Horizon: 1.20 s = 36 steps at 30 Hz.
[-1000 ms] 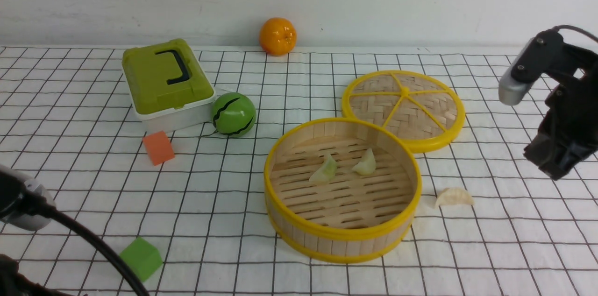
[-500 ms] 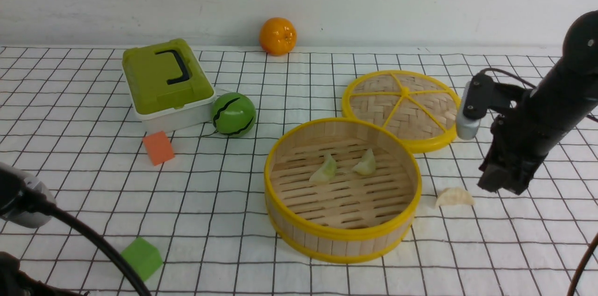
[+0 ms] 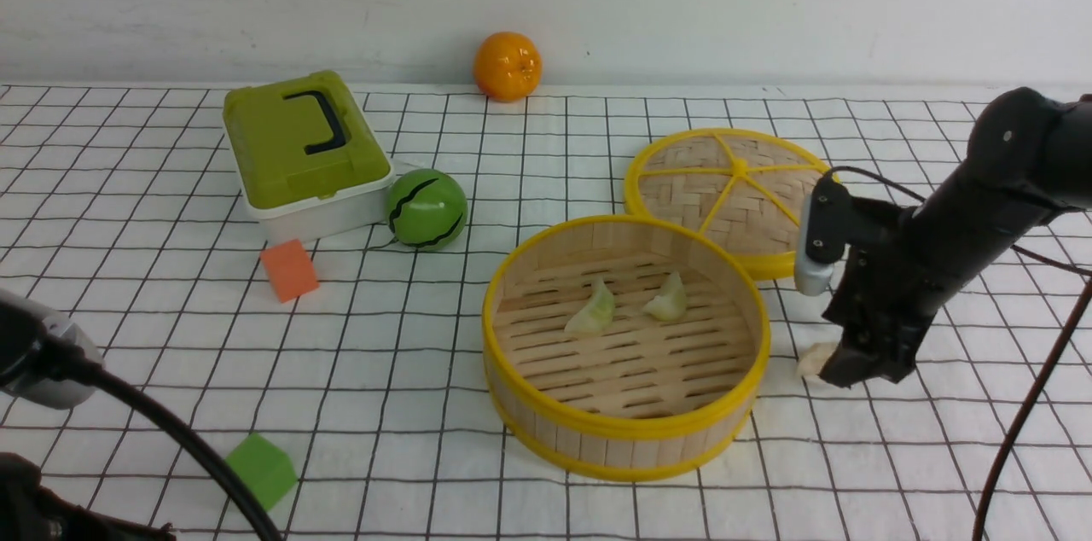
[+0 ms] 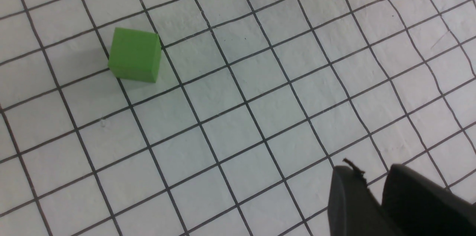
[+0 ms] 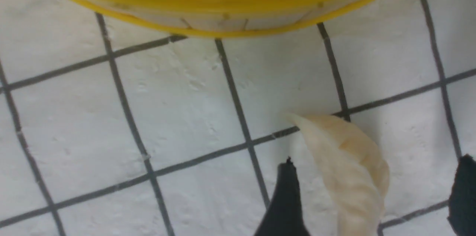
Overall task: Put the dumplings into the steamer on the table with the white tablecloth.
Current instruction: 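Reach for and grasp a dumpling lying on the table beside the steamer, then place the dumpling in the bamboo steamer basket with the right gripper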
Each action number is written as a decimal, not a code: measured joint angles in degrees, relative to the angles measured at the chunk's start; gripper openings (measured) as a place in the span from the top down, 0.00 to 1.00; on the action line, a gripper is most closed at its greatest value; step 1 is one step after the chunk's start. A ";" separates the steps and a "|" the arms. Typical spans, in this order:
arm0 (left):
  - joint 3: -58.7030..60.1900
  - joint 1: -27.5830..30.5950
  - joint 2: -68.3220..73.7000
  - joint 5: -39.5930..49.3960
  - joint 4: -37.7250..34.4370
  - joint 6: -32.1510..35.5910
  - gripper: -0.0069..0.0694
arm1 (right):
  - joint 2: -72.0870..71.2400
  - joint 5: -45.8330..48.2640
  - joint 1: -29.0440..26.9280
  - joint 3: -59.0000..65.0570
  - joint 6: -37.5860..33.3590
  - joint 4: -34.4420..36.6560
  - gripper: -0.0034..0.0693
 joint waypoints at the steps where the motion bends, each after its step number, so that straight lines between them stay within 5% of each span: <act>1: 0.08 0.00 0.00 -0.01 0.00 0.00 0.73 | 0.06 -0.06 0.06 0.00 0.00 0.00 0.25; 6: 1.51 0.00 0.00 -0.43 -0.05 0.00 0.73 | 0.98 -0.92 1.70 0.00 0.00 -0.73 0.44; 8: 1.63 0.00 0.00 -0.43 -0.05 0.00 0.72 | 0.92 -0.86 3.45 0.00 0.51 -3.71 0.63; 10: 1.63 0.00 0.00 -0.39 -0.05 0.00 0.72 | 0.54 -0.81 4.49 -0.05 2.16 -6.94 0.70; 20: 1.63 0.00 0.00 2.64 -0.05 0.00 0.72 | -9.29 0.96 5.62 -0.05 19.58 -18.78 0.70; 27: 1.63 0.00 0.00 1.11 -0.27 0.00 0.71 | -20.29 4.35 9.27 -0.05 29.77 -8.21 0.70; 36: 1.63 0.00 0.00 0.37 -2.23 0.00 0.70 | -19.44 4.94 18.93 -0.05 31.62 1.11 0.70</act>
